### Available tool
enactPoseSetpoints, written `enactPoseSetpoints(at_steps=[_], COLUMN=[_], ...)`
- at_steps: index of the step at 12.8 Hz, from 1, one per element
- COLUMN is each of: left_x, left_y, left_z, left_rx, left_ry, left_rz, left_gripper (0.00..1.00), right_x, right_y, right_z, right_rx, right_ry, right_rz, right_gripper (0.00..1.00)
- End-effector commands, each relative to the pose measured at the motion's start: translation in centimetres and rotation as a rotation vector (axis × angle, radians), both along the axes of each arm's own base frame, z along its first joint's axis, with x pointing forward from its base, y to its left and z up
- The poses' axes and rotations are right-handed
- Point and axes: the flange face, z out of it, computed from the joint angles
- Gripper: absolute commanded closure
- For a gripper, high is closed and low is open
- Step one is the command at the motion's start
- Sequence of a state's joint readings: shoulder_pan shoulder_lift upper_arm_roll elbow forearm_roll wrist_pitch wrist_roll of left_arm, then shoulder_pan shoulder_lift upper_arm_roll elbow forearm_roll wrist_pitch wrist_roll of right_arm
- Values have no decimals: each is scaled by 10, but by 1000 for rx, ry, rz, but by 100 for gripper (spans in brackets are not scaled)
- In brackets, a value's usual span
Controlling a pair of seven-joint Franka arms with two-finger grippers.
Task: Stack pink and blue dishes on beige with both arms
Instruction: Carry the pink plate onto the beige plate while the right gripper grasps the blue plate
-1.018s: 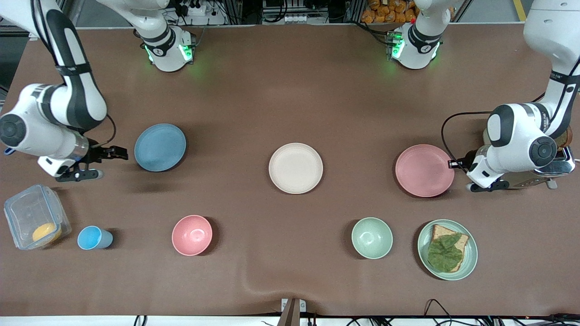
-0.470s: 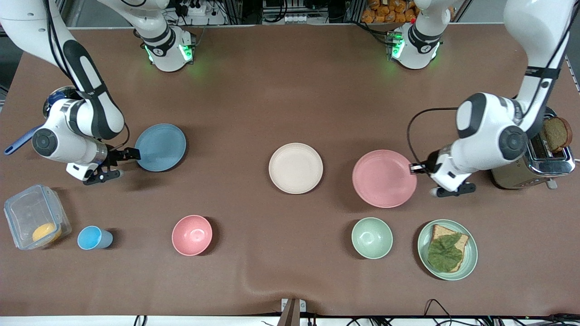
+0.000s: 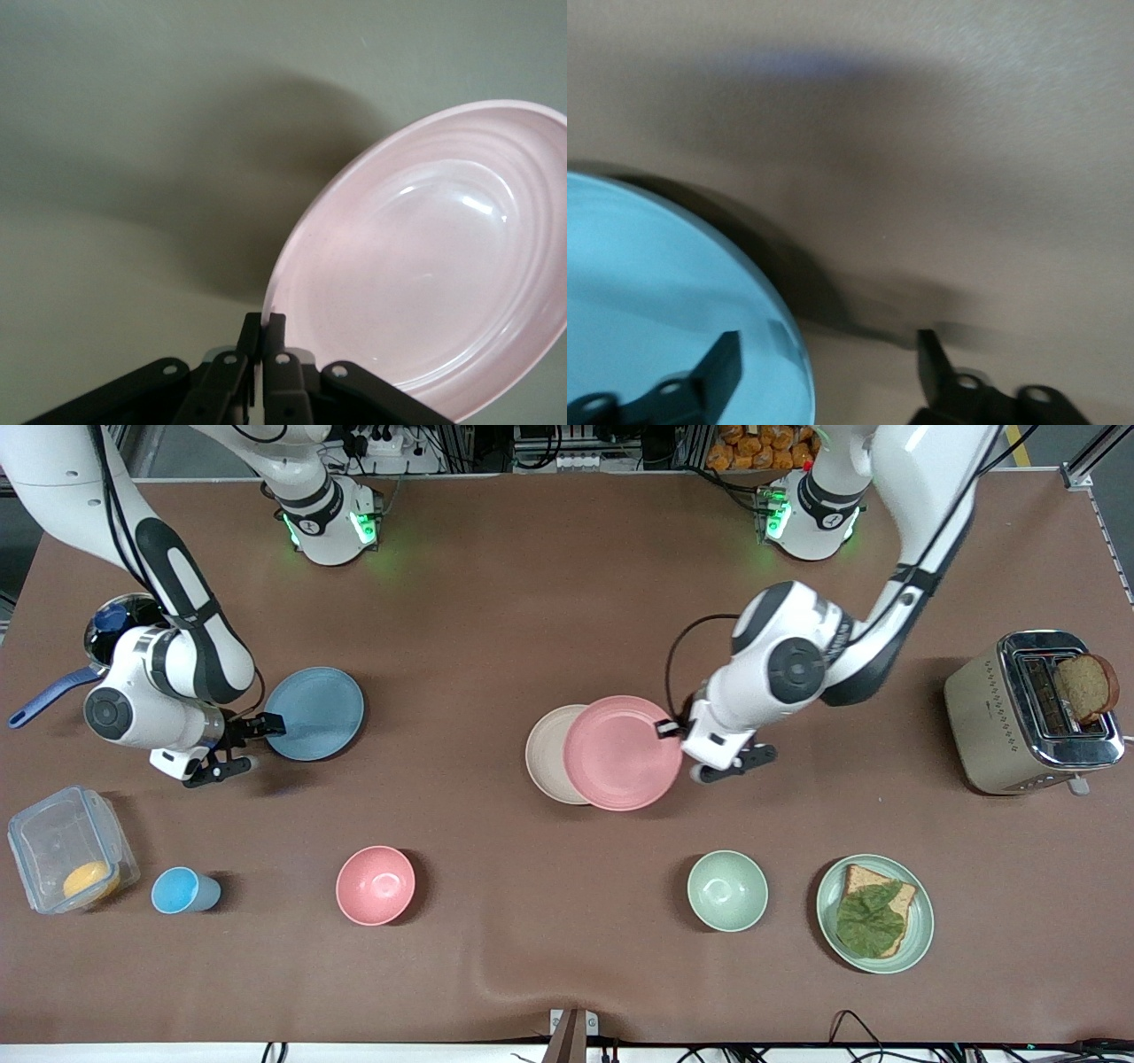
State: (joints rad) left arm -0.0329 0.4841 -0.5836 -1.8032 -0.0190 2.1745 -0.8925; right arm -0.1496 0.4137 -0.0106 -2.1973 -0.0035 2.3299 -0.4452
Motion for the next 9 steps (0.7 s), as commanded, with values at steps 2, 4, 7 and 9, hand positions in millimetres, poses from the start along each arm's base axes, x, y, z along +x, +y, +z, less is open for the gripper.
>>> enactPoseSetpoints(at_steps=[2,4,7,9], left_x=[3,-9,-16,-18], left_y=[-25,-44,-52,-52], left_z=[-47,-57,-68,-73], left_rx=[35,28,15,18], left_ry=[-16,-6,-7,0], left_rz=[35,15,11,7], left_gripper=[100,100,100,100], right_x=[-3,-4,1,9], right_y=[6,7,6,6], right_z=[-3,-4,1,14], right_rx=[55,64,75,118], right_ry=[37,54,91,124], right_rz=[-18,-13,-13,-50], right_gripper=[66,91,100,100])
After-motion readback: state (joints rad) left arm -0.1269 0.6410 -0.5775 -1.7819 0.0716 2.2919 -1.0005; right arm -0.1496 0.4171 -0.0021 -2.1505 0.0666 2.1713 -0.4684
